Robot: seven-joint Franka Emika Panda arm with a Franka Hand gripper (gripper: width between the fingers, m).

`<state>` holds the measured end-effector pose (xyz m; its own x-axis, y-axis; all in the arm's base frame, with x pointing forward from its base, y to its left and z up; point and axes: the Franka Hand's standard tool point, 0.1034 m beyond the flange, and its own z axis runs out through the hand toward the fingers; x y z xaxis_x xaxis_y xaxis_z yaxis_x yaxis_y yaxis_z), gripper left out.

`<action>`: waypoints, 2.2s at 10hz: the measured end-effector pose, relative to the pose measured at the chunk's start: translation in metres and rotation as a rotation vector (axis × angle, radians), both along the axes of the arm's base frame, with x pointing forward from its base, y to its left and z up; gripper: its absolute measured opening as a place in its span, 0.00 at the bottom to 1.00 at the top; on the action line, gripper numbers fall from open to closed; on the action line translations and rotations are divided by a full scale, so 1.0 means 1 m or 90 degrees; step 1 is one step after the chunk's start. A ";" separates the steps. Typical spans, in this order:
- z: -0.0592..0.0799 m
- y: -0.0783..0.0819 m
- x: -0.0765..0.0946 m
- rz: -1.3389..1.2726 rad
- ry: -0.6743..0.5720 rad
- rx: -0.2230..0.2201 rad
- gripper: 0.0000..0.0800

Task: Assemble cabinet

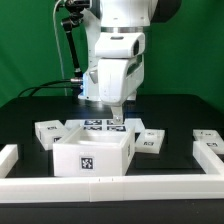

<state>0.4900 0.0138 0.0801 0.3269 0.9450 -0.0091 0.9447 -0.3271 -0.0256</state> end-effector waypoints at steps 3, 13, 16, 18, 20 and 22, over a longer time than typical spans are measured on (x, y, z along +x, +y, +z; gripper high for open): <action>-0.015 -0.007 -0.016 0.027 -0.013 0.005 1.00; -0.058 -0.013 -0.027 0.014 0.006 0.016 0.79; -0.060 -0.013 -0.027 0.013 0.007 0.017 0.36; -0.060 -0.013 -0.027 0.013 0.007 0.017 0.20; -0.059 -0.013 -0.026 0.013 0.004 0.017 0.04; -0.059 -0.013 -0.026 0.013 0.004 0.017 0.04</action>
Offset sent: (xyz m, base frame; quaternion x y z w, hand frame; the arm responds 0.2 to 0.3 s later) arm -0.0313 0.0008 -0.0263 -0.0205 0.0403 -0.0331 0.9984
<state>0.4644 0.0010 0.0208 0.3070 0.9516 0.0138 0.9511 -0.3063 -0.0393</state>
